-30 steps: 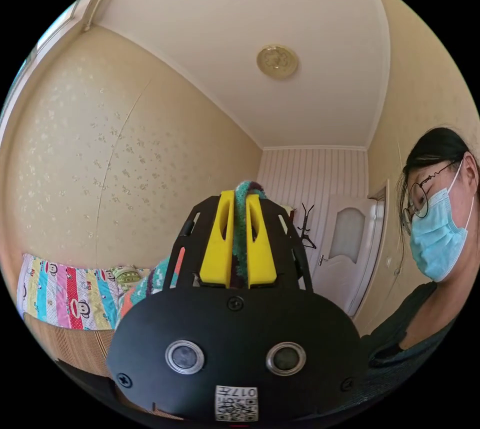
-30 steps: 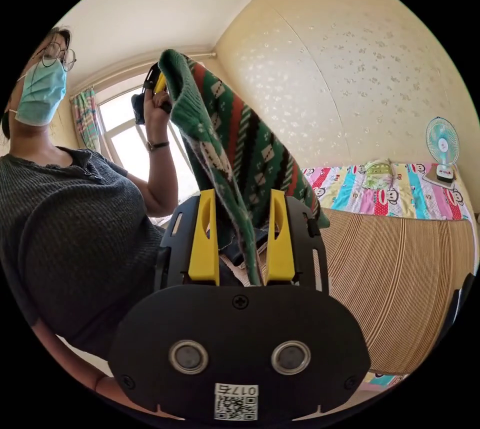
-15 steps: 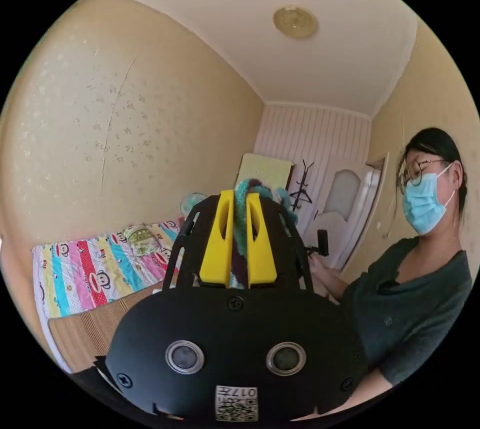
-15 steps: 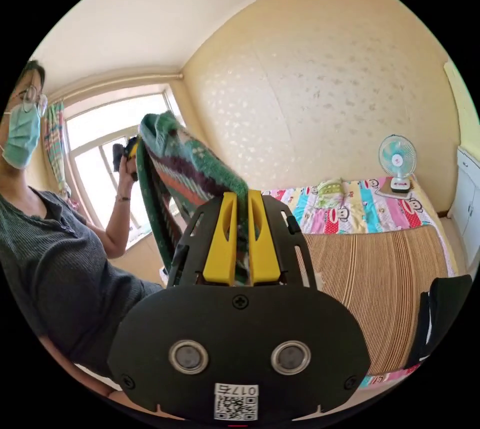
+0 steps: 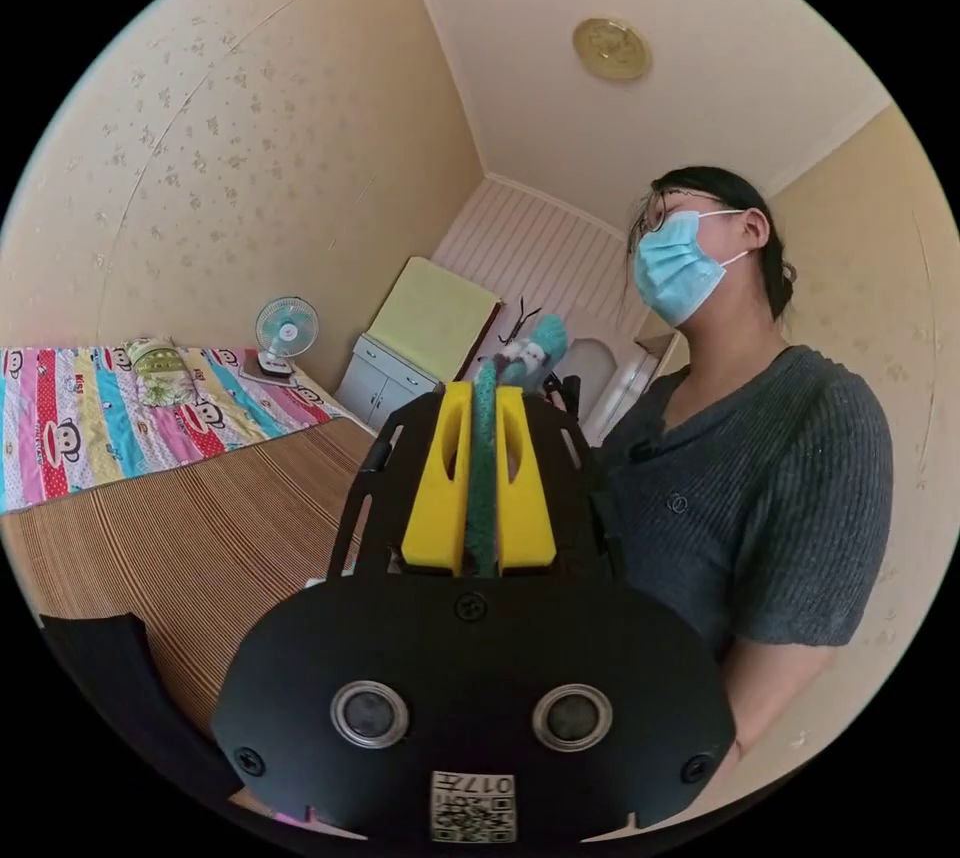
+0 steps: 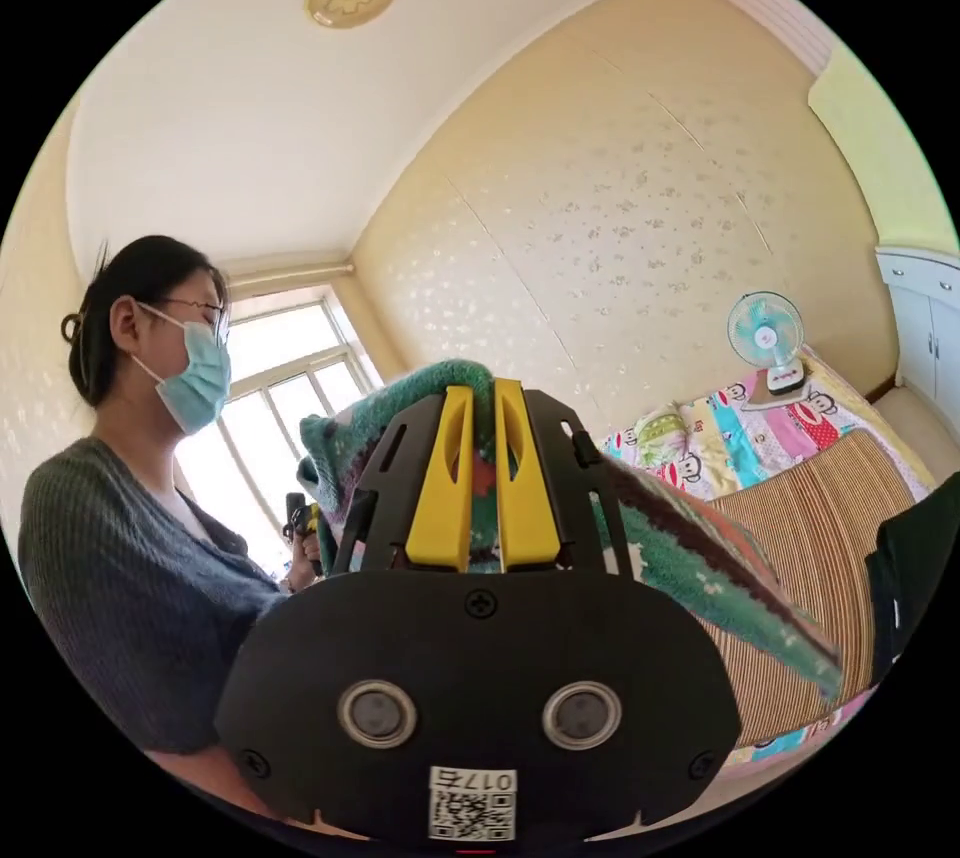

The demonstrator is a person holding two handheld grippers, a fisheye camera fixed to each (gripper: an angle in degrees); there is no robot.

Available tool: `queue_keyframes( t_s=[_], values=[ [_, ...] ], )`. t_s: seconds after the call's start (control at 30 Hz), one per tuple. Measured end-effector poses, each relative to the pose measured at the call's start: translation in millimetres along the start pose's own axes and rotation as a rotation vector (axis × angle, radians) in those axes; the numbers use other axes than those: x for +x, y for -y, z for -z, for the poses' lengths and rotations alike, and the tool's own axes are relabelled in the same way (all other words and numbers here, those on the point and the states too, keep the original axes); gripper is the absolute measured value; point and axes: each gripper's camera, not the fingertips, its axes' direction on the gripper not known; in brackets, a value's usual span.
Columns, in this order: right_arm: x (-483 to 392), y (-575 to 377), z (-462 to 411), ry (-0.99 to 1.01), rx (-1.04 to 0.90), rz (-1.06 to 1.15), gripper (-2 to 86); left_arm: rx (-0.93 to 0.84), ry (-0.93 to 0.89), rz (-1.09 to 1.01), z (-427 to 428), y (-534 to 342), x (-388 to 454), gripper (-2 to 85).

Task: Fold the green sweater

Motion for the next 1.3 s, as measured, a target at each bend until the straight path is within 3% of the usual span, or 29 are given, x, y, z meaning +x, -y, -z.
queue_keyframes(
  t_s=[0.13,0.23,0.33,0.37,0.43,0.47,0.53,0.67,0.83,0.93,1.03,1.2,1.3],
  values=[
    [18.6,54.5,-79.5,-0.341,-0.161,-0.023,3.8,-0.193,0.227,0.184,-44.2,72.2,-116.2,4.2],
    [97.9,66.7,-194.0,-0.571,-0.353,-0.06,4.0,-0.33,0.343,0.319,-96.2,88.1,-254.3,4.6],
    [215.6,36.6,-323.9,-0.753,-0.543,-0.079,4.9,-0.286,0.438,0.668,-125.4,59.5,-431.8,6.5],
    [258.6,12.2,-370.6,-0.804,-0.639,-0.086,5.5,-0.199,0.522,0.884,-119.5,32.0,-492.9,7.2],
    [297.7,-20.9,-414.0,-0.814,-0.741,-0.097,6.1,-0.003,0.558,1.057,-107.0,-8.8,-539.4,7.8],
    [307.6,-41.0,-428.1,-0.787,-0.768,-0.073,5.9,0.102,0.56,1.043,-108.7,-30.0,-547.6,7.9],
    [314.2,-72.5,-438.2,-0.742,-0.82,-0.04,6.0,0.056,0.617,0.989,-132.6,-56.4,-550.0,8.2],
    [331.0,-152.2,-432.1,-0.645,-1.013,-0.014,5.7,-0.389,0.778,0.854,-232.3,-129.5,-539.9,8.7],
    [352.5,-236.2,-416.9,-0.585,-1.282,0.03,3.1,-0.795,0.862,0.779,-302.9,-219.7,-536.1,6.3],
    [342.3,-244.2,-386.5,-0.562,-1.249,0.113,1.6,-0.805,0.909,0.666,-301.0,-226.1,-514.0,5.2],
    [335.5,-237.2,-366.9,-0.543,-1.301,0.068,1.0,-0.859,0.9,0.768,-283.8,-219.6,-507.2,4.9],
    [336.4,-210.7,-352.5,-0.527,-1.351,-0.055,0.5,-0.539,1.184,0.66,-212.9,-172.6,-461.6,13.2],
    [337.4,-194.4,-352.5,-0.516,-1.318,-0.121,0.5,-0.683,1.157,0.697,-210.2,-179.9,-492.0,14.0]
  ],
)
